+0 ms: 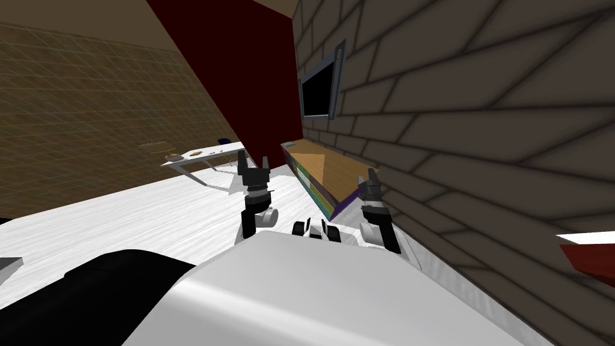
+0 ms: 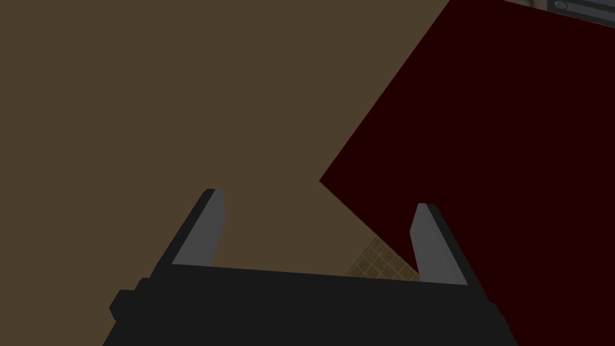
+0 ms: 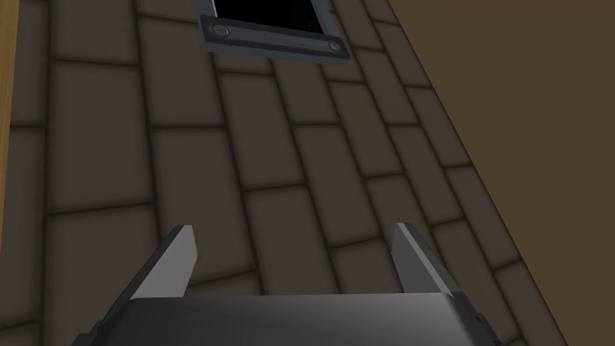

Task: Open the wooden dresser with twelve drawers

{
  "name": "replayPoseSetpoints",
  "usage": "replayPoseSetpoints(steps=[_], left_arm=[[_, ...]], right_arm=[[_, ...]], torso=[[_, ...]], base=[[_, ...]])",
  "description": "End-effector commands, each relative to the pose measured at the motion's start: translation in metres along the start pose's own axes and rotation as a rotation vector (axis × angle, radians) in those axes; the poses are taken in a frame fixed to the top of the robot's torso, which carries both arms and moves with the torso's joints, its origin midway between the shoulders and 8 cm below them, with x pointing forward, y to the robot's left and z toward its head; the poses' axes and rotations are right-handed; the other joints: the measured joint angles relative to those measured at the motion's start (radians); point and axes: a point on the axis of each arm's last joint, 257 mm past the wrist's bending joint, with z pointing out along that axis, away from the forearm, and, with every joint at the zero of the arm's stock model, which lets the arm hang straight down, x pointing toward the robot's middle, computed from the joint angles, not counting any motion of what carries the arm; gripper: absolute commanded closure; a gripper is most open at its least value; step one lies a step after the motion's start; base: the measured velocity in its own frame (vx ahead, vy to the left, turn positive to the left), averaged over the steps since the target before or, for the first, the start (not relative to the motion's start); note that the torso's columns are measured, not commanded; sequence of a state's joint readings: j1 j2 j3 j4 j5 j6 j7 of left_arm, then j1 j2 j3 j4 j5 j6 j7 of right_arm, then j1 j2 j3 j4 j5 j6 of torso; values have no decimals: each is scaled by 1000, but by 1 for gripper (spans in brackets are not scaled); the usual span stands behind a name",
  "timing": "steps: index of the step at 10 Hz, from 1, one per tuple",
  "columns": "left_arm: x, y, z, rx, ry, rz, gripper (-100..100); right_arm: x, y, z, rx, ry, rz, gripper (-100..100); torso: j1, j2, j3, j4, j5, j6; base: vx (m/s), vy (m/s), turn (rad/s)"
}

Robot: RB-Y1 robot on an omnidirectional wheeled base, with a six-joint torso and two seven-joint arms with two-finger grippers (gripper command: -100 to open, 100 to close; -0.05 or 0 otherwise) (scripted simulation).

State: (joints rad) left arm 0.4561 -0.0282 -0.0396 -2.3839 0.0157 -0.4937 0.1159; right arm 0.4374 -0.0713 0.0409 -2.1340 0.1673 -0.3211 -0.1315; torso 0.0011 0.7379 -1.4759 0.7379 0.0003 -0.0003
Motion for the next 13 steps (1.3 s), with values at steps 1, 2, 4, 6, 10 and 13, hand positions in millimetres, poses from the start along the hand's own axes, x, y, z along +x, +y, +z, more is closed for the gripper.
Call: replayPoseSetpoints(steps=[1,2,4,6,10,13], left_arm=[[0,0,0,0,0,0,0],[0,0,0,0,0,0,0],[0,0,0,0,0,0,0],[0,0,0,0,0,0,0],[0,0,0,0,0,0,0],[0,0,0,0,0,0,0]], right_arm=[[11,-34,-3,92,41,-34,-100],[19,-57,-7,154,67,-54,-100],[29,-81,-11,214,94,-77,-100],[38,-107,-17,288,120,-103,-100],[58,-161,-36,433,181,-162,-100],[66,-198,-55,544,212,-201,-100]], torso=[[-1,0,0,0,0,0],[-2,0,0,0,0,1],[-2,0,0,0,0,1],[-1,0,0,0,0,1],[-1,0,0,0,0,1],[-1,0,0,0,0,0]], base=[[-8,46,55],[-3,55,126],[2,43,114],[1,47,113],[8,56,144],[12,59,120]])
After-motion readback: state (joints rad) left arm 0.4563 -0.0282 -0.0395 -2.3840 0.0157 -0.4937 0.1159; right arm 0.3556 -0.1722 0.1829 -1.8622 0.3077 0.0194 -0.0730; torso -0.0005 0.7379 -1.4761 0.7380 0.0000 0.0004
